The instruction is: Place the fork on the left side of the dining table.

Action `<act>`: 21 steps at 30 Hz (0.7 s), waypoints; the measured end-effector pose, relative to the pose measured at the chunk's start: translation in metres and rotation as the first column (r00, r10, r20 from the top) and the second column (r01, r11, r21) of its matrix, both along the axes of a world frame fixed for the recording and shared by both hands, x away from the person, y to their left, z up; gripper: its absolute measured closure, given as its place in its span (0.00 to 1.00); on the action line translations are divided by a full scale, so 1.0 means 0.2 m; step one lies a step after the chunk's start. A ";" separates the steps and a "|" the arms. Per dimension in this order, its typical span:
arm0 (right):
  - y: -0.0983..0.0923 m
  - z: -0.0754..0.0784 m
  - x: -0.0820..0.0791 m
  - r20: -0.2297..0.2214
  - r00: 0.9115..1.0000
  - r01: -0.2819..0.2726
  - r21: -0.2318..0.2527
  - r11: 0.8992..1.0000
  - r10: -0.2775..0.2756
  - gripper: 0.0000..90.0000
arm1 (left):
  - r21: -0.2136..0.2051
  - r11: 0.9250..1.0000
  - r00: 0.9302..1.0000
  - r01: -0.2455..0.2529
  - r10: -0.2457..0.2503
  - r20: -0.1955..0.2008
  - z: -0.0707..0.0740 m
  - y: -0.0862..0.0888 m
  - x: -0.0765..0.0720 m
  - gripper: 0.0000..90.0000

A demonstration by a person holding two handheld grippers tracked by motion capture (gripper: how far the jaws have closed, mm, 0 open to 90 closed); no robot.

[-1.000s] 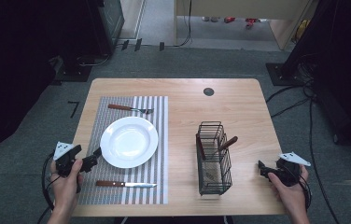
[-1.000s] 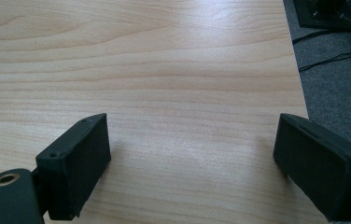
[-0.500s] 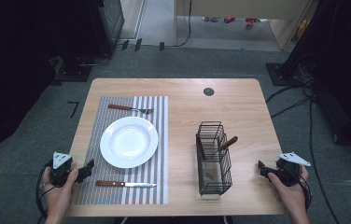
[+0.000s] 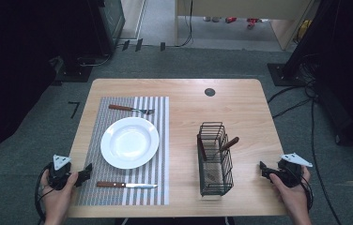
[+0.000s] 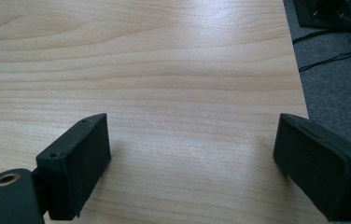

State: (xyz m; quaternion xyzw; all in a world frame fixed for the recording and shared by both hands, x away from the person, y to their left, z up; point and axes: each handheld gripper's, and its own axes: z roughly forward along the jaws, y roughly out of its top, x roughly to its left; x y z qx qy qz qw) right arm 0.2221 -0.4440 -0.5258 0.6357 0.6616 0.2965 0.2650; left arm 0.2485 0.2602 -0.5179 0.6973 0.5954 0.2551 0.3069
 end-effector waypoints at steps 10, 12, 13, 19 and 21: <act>0.00 0.00 0.00 0.000 1.000 -0.001 0.000 1.000 0.001 0.12 | 0.000 1.000 1.000 -0.001 0.001 -0.001 0.00 0.00 0.00 0.12; 0.00 0.00 0.00 0.000 1.000 -0.002 0.000 1.000 0.002 0.12 | 0.001 1.000 1.000 -0.002 0.002 -0.001 0.00 0.00 0.00 0.12; 0.00 0.00 0.00 -0.001 1.000 -0.003 0.000 1.000 0.003 0.12 | 0.000 1.000 1.000 -0.002 0.002 -0.001 0.00 0.00 0.00 0.12; 0.00 0.00 0.00 -0.001 1.000 -0.003 0.002 1.000 0.003 0.12 | 0.000 1.000 1.000 -0.004 0.004 -0.002 0.00 0.00 0.00 0.12; 0.00 0.00 0.00 -0.001 1.000 -0.003 0.002 1.000 0.003 0.12 | 0.000 1.000 1.000 -0.004 0.004 -0.002 0.00 0.00 0.00 0.12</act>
